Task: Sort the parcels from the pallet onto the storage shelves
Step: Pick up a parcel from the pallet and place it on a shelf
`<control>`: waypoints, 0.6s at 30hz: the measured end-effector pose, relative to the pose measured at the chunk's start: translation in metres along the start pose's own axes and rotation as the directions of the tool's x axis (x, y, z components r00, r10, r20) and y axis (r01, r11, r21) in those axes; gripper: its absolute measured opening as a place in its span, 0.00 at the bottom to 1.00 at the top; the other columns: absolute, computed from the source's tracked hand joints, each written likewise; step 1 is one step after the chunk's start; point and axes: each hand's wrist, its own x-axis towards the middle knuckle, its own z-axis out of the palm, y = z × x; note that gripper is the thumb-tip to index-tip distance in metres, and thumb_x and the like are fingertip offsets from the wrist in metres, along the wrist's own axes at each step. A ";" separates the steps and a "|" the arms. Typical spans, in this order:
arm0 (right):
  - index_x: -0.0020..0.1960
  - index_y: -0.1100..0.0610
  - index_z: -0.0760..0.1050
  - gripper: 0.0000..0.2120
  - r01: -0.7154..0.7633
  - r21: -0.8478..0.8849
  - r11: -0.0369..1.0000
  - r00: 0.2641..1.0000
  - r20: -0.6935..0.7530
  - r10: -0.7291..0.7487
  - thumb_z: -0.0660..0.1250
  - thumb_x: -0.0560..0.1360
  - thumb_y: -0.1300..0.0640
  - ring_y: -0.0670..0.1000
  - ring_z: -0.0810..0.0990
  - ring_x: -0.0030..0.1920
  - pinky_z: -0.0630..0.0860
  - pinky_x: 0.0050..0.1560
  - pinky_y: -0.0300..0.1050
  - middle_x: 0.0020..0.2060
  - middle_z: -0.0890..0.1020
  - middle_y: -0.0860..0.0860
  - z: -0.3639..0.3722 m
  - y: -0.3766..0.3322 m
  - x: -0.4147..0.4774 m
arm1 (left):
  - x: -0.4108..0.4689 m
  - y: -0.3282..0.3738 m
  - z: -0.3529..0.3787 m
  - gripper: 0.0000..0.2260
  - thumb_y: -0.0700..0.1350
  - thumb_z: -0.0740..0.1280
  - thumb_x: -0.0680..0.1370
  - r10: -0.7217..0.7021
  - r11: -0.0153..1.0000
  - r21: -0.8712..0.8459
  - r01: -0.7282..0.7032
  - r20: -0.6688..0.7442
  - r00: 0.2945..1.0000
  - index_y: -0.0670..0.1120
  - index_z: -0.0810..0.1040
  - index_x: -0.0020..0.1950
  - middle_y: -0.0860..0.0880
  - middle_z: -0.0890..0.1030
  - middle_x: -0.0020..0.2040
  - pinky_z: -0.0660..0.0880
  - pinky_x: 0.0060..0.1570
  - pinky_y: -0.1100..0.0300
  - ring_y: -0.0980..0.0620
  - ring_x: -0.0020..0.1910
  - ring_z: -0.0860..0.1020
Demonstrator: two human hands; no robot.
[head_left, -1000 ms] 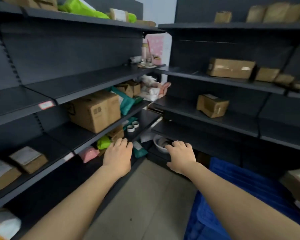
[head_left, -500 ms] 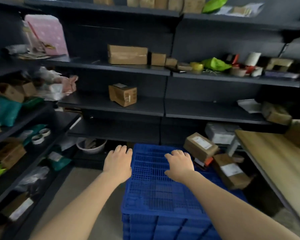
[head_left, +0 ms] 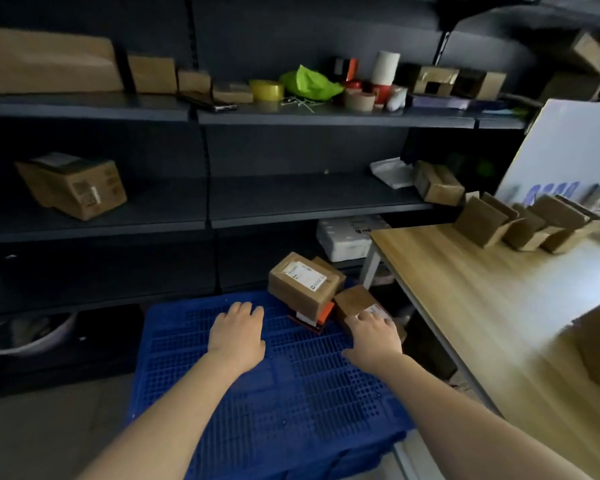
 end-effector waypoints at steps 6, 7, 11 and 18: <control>0.71 0.51 0.67 0.28 -0.090 0.030 0.995 0.994 0.072 0.088 0.68 0.75 0.43 0.56 0.67 0.69 0.65 0.69 0.53 0.67 0.71 0.53 0.020 0.045 0.073 | 0.095 0.025 0.033 0.28 0.53 0.62 0.80 0.036 0.999 -0.039 -0.032 0.116 0.993 0.46 0.58 0.77 0.46 0.63 0.74 0.64 0.69 0.51 0.46 0.74 0.60; 0.71 0.50 0.67 0.28 -0.102 0.042 0.994 0.992 0.085 0.099 0.68 0.75 0.43 0.56 0.67 0.69 0.65 0.69 0.53 0.67 0.71 0.53 0.025 0.051 0.084 | 0.109 0.029 0.038 0.27 0.53 0.62 0.80 0.039 0.998 -0.048 -0.034 0.128 0.991 0.46 0.59 0.76 0.47 0.64 0.74 0.65 0.68 0.52 0.47 0.73 0.61; 0.71 0.49 0.67 0.28 -0.147 0.082 0.986 0.982 0.135 0.135 0.69 0.74 0.44 0.56 0.67 0.70 0.65 0.69 0.54 0.68 0.71 0.53 0.049 0.077 0.126 | 0.156 0.050 0.062 0.25 0.53 0.61 0.80 0.052 0.995 -0.095 -0.036 0.176 0.983 0.47 0.62 0.74 0.47 0.66 0.72 0.66 0.66 0.52 0.47 0.72 0.62; 0.72 0.49 0.66 0.28 -0.184 0.103 0.977 0.957 0.245 0.155 0.68 0.74 0.45 0.56 0.65 0.71 0.63 0.71 0.54 0.69 0.69 0.53 0.098 0.129 0.187 | 0.209 0.108 0.120 0.24 0.53 0.60 0.80 0.067 0.981 -0.192 -0.016 0.262 0.963 0.47 0.62 0.74 0.49 0.67 0.71 0.68 0.64 0.54 0.48 0.71 0.64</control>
